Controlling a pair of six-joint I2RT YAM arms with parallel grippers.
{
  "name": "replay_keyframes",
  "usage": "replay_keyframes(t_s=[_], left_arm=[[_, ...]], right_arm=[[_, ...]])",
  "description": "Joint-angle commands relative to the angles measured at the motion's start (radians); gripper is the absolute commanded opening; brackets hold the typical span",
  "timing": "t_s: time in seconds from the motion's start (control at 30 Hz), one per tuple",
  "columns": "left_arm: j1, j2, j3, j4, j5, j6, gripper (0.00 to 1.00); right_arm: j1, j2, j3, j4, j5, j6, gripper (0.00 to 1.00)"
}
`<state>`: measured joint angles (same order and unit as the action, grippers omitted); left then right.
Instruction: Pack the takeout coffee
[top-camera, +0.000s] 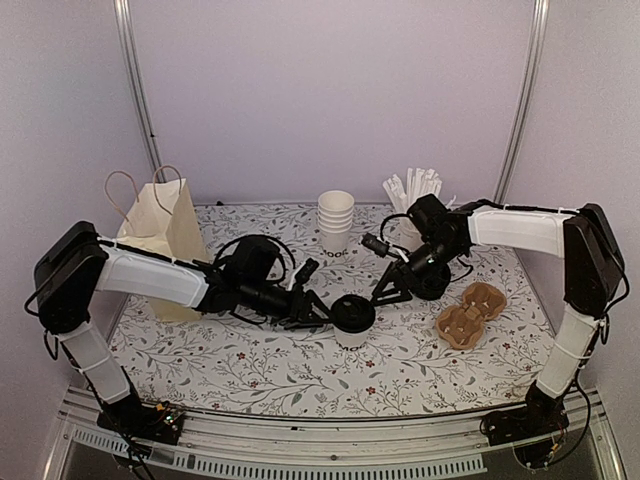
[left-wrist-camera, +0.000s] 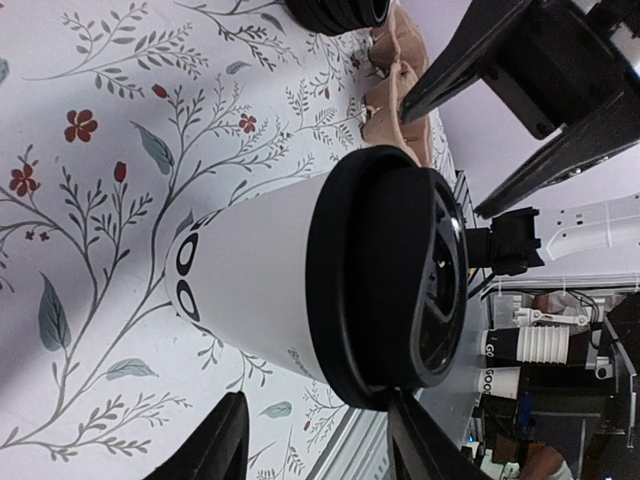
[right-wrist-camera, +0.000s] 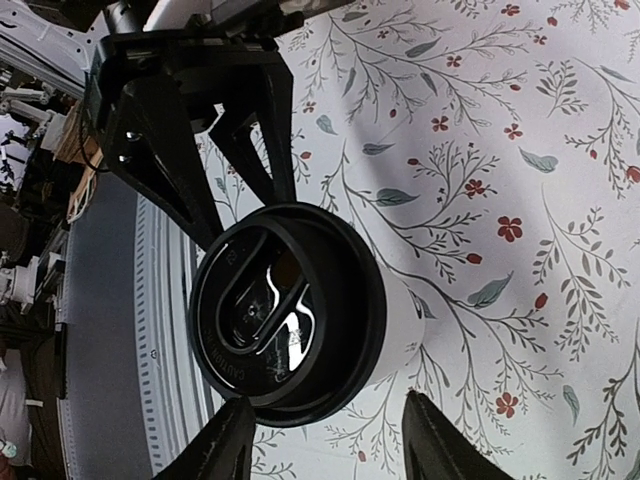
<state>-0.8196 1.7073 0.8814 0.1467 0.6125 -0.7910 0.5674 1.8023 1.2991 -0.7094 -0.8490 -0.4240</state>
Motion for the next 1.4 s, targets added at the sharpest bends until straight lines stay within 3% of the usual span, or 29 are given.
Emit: replay_keyframes(t_s=[0.0,0.2,0.37,0.6,0.9,1.37], left_arm=[[0.010,0.028,0.016,0.032,0.016,0.008,0.49],[0.009,0.058,0.027,0.016,0.017,0.013,0.48],[0.011,0.088,0.050,-0.036,0.020,0.015,0.48],[0.011,0.153,0.121,-0.235,-0.035,-0.003,0.40],[0.010,0.303,0.168,-0.462,-0.200,0.071,0.38],[0.005,0.374,0.189,-0.585,-0.488,0.158,0.40]], right_arm=[[0.002,0.025,0.019,-0.030,-0.097,-0.011,0.55],[0.010,0.066,0.012,-0.037,-0.099,-0.008,0.57],[0.021,0.101,0.007,-0.030,-0.099,0.001,0.52],[0.031,0.139,-0.017,0.000,-0.085,0.018,0.45],[0.032,0.191,-0.077,0.041,-0.036,0.057,0.39],[0.035,0.214,-0.094,0.056,0.019,0.064,0.39]])
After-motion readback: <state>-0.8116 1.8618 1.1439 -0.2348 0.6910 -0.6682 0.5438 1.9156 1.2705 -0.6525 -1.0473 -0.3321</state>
